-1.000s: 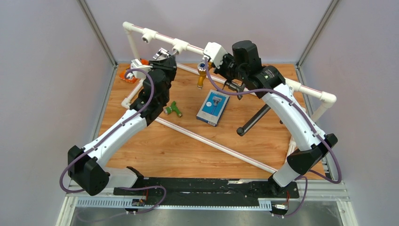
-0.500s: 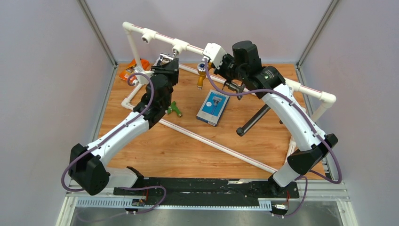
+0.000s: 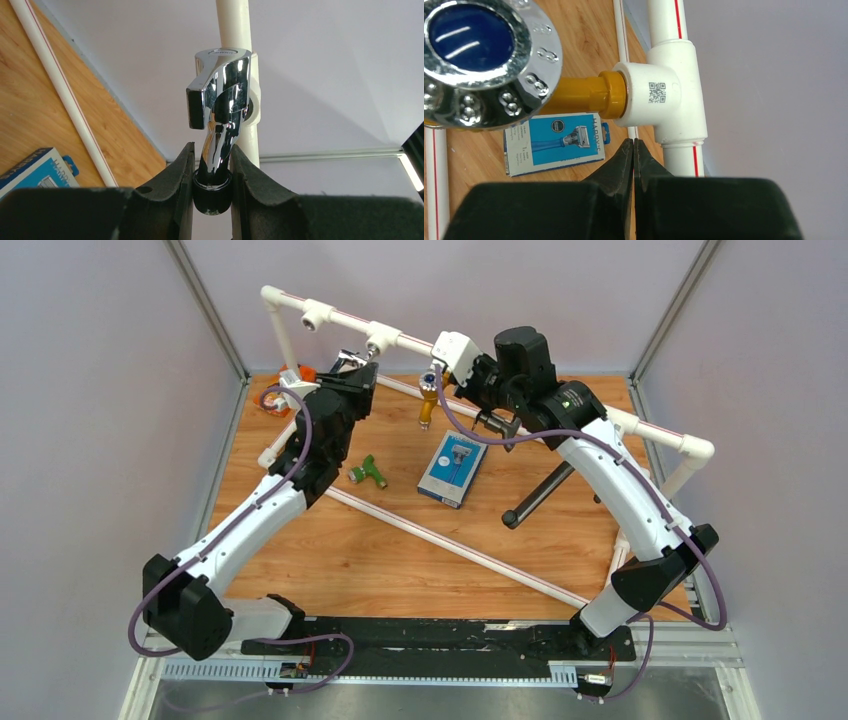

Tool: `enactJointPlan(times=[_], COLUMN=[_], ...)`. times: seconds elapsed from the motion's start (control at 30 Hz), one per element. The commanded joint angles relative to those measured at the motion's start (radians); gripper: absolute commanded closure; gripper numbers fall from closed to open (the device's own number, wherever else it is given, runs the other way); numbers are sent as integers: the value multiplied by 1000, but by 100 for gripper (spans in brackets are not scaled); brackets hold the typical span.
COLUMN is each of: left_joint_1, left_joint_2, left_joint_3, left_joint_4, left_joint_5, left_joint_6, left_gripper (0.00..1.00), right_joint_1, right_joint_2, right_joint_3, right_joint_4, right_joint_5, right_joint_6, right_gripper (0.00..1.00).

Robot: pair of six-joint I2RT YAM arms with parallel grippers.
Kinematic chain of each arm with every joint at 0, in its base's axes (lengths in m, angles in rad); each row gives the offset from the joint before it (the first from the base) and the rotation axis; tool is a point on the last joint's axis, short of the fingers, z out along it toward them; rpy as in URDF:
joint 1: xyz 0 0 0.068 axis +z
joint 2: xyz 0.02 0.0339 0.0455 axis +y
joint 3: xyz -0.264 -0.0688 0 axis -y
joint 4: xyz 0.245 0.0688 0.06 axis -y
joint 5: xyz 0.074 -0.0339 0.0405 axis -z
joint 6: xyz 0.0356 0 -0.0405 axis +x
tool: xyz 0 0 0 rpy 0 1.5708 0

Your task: Install the water faucets

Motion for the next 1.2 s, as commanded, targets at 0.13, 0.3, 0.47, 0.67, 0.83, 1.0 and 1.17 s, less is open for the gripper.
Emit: enactJointPlan(times=[0.13, 0.3, 0.47, 0.67, 0.83, 1.0, 1.17], left_joint_1=[-17, -37, -25, 10, 10, 12, 62], left_joint_2=[90, 104, 77, 28, 29, 25, 44], left_joint_3=[72, 89, 55, 145, 265, 249, 249], left_joint_4=[7, -21, -42, -172, -373, -395, -371], left_joint_5=[101, 15, -41, 6, 20, 43, 262], left_joint_6=[18, 172, 243, 389, 506, 480, 377], left_gripper=[100, 100, 100, 100, 100, 100, 100], right_joint_1=[34, 33, 34, 34, 34, 36, 36], right_joint_2=[29, 23, 26, 19, 19, 19, 12], right_joint_3=[-48, -62, -65, -78, -81, -82, -88], right_joint_4=[-143, -137, -134, -126, -123, -122, -122], right_joint_5=[-52, -63, -64, -60, -58, -60, -58], right_joint_6=[-2, -10, -13, -15, -13, -13, -15], right_gripper=[96, 96, 97, 97, 97, 97, 97])
